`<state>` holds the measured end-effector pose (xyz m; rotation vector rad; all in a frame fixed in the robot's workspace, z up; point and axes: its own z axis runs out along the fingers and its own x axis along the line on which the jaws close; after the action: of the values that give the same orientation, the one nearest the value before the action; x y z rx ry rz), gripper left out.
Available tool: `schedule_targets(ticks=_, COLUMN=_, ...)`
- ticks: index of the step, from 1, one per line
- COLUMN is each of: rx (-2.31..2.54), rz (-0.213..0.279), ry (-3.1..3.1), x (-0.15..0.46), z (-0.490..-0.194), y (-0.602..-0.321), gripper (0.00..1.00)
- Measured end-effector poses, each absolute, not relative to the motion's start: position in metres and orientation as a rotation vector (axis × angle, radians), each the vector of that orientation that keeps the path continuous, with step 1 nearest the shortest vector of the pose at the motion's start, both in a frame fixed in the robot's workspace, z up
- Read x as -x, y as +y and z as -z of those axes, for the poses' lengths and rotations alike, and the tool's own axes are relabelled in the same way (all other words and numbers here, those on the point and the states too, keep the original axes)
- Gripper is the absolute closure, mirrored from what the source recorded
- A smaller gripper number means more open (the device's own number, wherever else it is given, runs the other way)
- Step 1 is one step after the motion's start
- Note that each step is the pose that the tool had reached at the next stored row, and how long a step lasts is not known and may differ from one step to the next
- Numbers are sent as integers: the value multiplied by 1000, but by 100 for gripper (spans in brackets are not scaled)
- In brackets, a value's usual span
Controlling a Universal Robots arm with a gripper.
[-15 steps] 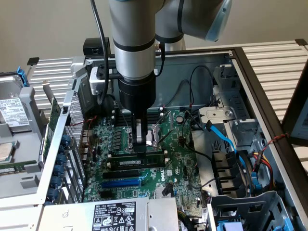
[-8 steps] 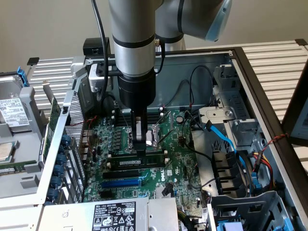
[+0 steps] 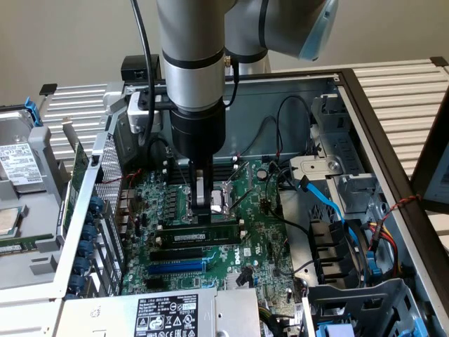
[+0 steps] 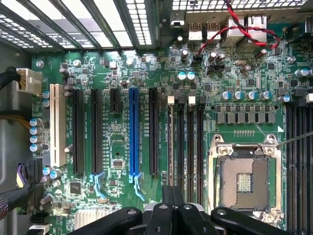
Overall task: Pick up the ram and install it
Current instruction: 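Press down the ram until it locks into place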
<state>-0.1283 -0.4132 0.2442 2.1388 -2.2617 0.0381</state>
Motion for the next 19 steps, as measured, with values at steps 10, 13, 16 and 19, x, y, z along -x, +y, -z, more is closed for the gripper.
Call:
schedule_targets(ticks=10, rx=-2135, rz=-42, ry=-2262, x=131, z=-242, y=-411, gripper=89)
schedule_targets(ticks=13, rx=-2133, rz=-46, ry=-2260, x=132, z=-240, y=-409, gripper=89)
schedule_targets(ticks=16, rx=-2131, rz=-51, ry=-2258, x=132, z=-238, y=-409, gripper=89)
schedule_targets(ticks=19, rx=-2130, rz=-54, ry=-2256, x=133, z=-237, y=-409, gripper=89)
